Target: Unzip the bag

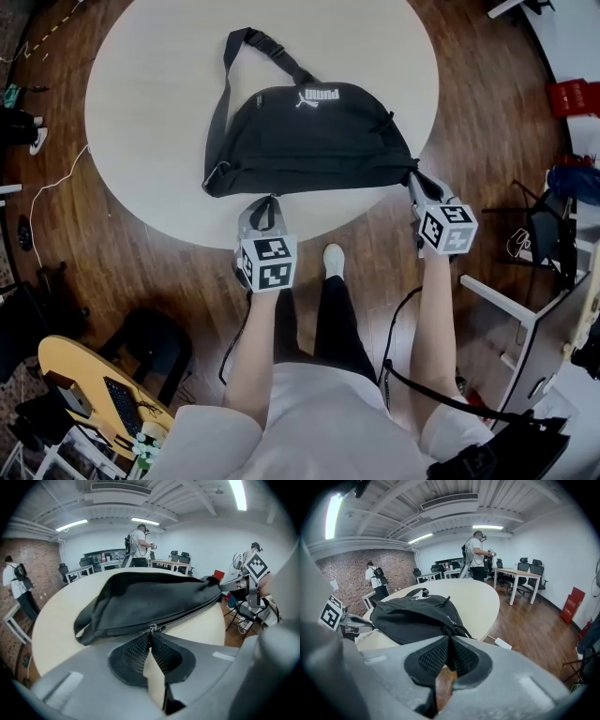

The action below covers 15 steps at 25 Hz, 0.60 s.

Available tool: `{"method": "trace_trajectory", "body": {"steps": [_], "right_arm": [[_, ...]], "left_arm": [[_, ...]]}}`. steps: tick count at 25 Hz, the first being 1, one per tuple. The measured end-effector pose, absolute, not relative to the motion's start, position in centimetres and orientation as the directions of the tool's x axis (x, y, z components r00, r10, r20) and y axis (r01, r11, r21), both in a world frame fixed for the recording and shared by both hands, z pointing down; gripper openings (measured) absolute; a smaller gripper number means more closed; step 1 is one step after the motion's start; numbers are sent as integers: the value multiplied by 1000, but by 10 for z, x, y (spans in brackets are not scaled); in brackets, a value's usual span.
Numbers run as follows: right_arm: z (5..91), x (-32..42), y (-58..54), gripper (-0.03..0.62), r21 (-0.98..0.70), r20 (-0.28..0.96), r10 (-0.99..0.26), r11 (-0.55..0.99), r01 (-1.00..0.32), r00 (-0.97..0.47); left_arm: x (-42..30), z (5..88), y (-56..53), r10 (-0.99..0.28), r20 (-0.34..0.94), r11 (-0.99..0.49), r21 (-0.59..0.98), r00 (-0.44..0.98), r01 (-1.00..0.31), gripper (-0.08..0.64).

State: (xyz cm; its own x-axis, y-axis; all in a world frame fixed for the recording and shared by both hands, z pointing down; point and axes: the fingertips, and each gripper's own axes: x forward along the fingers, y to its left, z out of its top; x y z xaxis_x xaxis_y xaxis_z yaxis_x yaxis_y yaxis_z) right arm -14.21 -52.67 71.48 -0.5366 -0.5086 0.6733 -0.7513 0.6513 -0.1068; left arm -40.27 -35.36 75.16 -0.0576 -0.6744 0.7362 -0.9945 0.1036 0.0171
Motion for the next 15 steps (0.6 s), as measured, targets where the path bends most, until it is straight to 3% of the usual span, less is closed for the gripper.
{"method": "trace_trajectory", "body": {"steps": [5, 8, 11, 15], "right_arm": [[717, -142, -532, 6, -92, 678, -524, 636, -766, -516], [719, -137, -538, 5, -69, 681, -552, 606, -792, -481], [718, -138, -536, 6, -100, 663, -564, 586, -804, -493], [693, -132, -519, 20, -129, 601, -620, 547, -827, -504]], "left_arm": [[-534, 745, -301, -605, 737, 270, -165, -301, -949, 14], [-596, 734, -272, -577, 726, 393, -155, -374, -906, 14], [-608, 719, -261, -611, 696, 395, -147, -378, -907, 15], [-568, 696, -268, -704, 645, 320, -86, -297, -944, 15]]}}
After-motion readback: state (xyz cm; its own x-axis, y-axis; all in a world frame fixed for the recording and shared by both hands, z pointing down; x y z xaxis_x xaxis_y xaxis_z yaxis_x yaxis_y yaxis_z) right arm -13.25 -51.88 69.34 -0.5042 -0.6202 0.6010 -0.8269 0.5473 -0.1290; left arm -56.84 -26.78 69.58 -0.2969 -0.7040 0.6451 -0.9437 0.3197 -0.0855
